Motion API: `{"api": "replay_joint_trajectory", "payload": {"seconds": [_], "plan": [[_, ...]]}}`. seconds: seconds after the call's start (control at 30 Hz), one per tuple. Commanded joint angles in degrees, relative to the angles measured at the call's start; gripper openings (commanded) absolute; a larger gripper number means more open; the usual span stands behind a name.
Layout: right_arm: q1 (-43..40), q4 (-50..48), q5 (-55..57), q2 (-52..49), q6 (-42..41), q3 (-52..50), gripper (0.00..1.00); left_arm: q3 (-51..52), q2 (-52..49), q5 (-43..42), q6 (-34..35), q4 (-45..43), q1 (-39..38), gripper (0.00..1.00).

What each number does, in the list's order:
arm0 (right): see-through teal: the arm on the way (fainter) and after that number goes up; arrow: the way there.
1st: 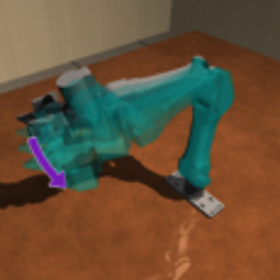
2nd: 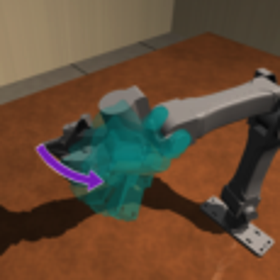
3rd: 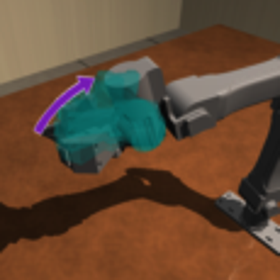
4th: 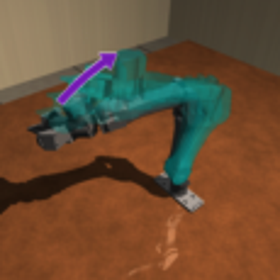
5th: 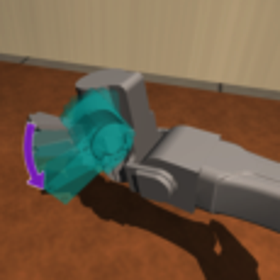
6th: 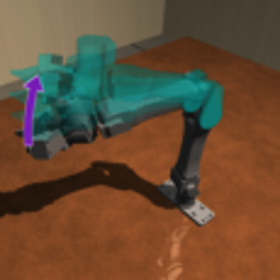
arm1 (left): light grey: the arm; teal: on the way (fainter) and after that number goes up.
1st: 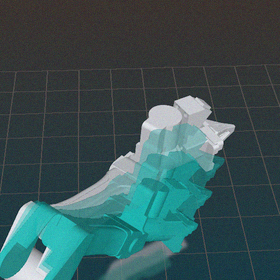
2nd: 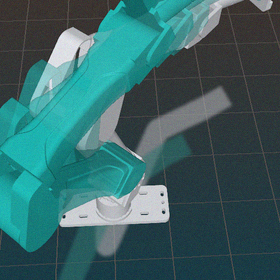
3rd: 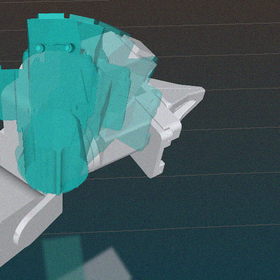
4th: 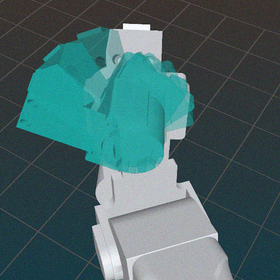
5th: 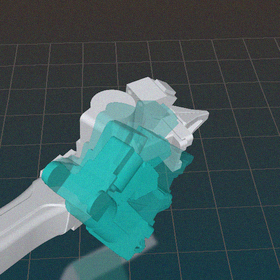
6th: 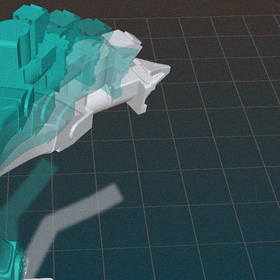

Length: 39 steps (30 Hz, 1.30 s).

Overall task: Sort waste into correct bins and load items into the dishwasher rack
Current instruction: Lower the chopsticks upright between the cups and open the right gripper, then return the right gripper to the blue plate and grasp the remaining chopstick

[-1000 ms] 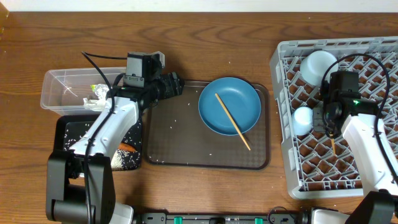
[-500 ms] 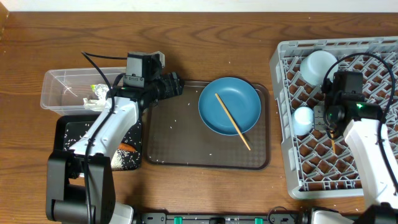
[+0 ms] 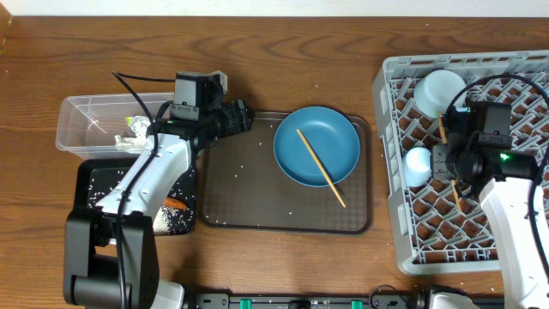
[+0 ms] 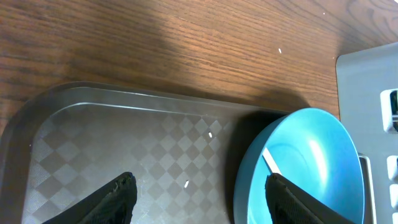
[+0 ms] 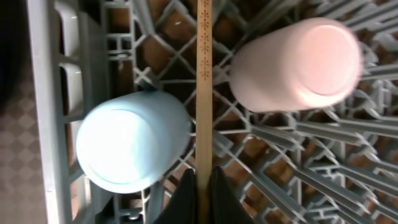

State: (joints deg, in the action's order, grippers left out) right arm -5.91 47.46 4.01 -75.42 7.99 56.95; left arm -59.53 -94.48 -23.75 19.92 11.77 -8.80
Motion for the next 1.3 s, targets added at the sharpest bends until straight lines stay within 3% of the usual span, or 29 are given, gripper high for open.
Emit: {"api": "replay_joint_trajectory", "payload": {"seconds": [0.0, 0.17, 0.3, 0.37, 0.47, 0.7, 0.93, 1.1, 1.27], "plan": [[-0.39, 0.11, -2.12, -2.45, 1.53, 1.05, 0.01, 0.33, 0.13, 0.48, 0.13, 0.00, -0.13, 0.69], [-0.44, -0.09, -1.88, -5.90, 1.53, 1.05, 0.02, 0.33, 0.13, 0.48, 0.13, 0.00, -0.13, 0.69], [-0.44, -0.98, -1.88, -7.56, 1.53, 1.05, 0.31, 0.33, 0.13, 0.48, 0.13, 0.00, -0.13, 0.69], [-0.44, -1.64, -1.88, -7.65, 1.51, 1.05, 0.50, 0.33, 0.13, 0.48, 0.13, 0.02, -0.13, 0.69], [-0.44, -2.45, -1.88, -7.63, 1.51, 1.07, 0.60, 0.33, 0.13, 0.46, 0.13, 0.00, -0.13, 0.69], [-0.37, -2.32, -2.47, -6.75, -3.37, 3.13, 0.60, 0.33, 0.13, 0.46, 0.13, -0.02, -0.13, 0.70], [0.96, 2.56, -14.56, -2.80, -7.34, 10.23, 0.57, 0.33, 0.13, 0.48, 0.13, -0.04, -0.13, 0.69], [4.83, 2.01, -25.11, 0.04, -11.21, 11.41, 0.52, 0.33, 0.13, 0.48, 0.13, -0.04, -0.13, 0.69], [11.61, 0.26, -24.90, -0.24, -12.92, 10.47, 0.47, 0.33, 0.13, 0.48, 0.13, -0.07, -0.13, 0.70]]}}
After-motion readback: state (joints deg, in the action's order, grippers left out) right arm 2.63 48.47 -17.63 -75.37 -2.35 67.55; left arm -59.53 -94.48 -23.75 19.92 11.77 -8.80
